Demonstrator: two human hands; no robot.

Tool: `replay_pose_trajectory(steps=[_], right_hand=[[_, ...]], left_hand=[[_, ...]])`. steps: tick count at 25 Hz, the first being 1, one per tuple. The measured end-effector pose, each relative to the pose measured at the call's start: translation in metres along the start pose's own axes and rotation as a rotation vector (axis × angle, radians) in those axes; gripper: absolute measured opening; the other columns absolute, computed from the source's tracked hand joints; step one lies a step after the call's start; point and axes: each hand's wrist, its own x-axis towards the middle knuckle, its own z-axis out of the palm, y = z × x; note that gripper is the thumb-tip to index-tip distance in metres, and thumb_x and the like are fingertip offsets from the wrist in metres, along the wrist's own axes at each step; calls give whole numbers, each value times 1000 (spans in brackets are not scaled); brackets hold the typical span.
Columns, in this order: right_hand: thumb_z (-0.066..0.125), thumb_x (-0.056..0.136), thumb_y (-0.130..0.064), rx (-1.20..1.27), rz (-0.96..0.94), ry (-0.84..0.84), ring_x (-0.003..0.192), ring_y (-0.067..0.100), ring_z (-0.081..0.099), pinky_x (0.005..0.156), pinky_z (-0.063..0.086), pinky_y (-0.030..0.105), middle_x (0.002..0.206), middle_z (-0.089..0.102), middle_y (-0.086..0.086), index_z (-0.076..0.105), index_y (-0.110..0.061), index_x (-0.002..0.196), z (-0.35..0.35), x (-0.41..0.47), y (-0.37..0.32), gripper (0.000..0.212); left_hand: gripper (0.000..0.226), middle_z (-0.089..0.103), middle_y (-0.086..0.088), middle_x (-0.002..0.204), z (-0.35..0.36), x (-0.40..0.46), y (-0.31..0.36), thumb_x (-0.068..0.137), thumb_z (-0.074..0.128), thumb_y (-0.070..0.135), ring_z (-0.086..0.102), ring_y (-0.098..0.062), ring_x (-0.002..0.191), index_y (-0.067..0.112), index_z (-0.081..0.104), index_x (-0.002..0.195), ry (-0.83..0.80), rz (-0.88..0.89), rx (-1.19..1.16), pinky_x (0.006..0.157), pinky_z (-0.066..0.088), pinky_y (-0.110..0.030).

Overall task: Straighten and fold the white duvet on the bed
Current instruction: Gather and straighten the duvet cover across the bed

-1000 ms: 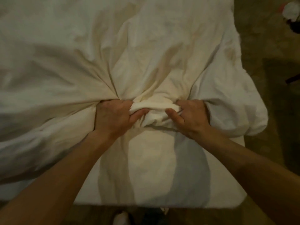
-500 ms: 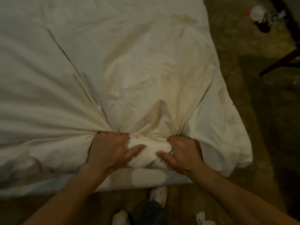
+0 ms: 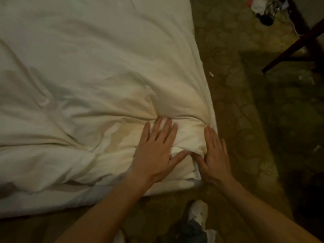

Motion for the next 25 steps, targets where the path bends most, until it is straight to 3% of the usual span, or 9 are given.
replay_pose_trajectory(steps=[4,9,11,13,16,20,25], right_hand=[[15,97,-73,128,-245,112,155,31,13,125,8,54,165,20,17,27,0,155,-25,19,-2,94],[4,92,-81,4,-351,-174,156,24,10,124,11,53,167,14,11,21,-5,159,-15,60,22,102],[5,91,-82,68,-351,-167,156,23,11,126,7,49,167,14,9,22,-7,159,-29,70,28,102],[11,94,-78,157,-420,-79,156,21,7,126,4,45,168,14,10,21,-7,159,-57,93,6,97],[8,95,-76,179,-567,-35,156,23,2,126,4,48,168,10,11,19,-6,159,-82,144,-50,96],[4,90,-81,129,-614,-60,156,18,-4,126,-2,46,169,3,2,14,-16,161,-100,220,-132,97],[1,87,-85,13,-740,-141,156,17,-5,126,-3,45,169,1,-1,8,-21,161,-105,313,-184,97]], left_hand=[[82,9,-8,165,-4,33,31,96,1,68,1,-25,153,15,13,158,75,-16,-84,122,5,-51],[80,4,-8,165,16,26,26,99,0,65,0,-25,153,13,14,157,4,-195,8,122,5,-50],[74,6,-6,165,8,24,28,101,2,62,5,-25,152,15,15,157,62,-202,-97,121,7,-48],[70,10,-6,164,-23,30,27,102,7,60,8,-24,152,15,17,156,209,-259,-197,121,9,-47],[74,12,-10,164,-68,46,-1,101,8,59,6,-25,153,12,17,157,388,-442,-155,123,7,-47],[83,9,-6,165,-119,76,-46,95,-5,68,3,-24,153,18,13,157,429,-742,-179,123,7,-50],[82,3,-5,166,-156,121,-87,91,-11,71,-2,-22,153,25,2,157,500,-939,-241,123,2,-48]])
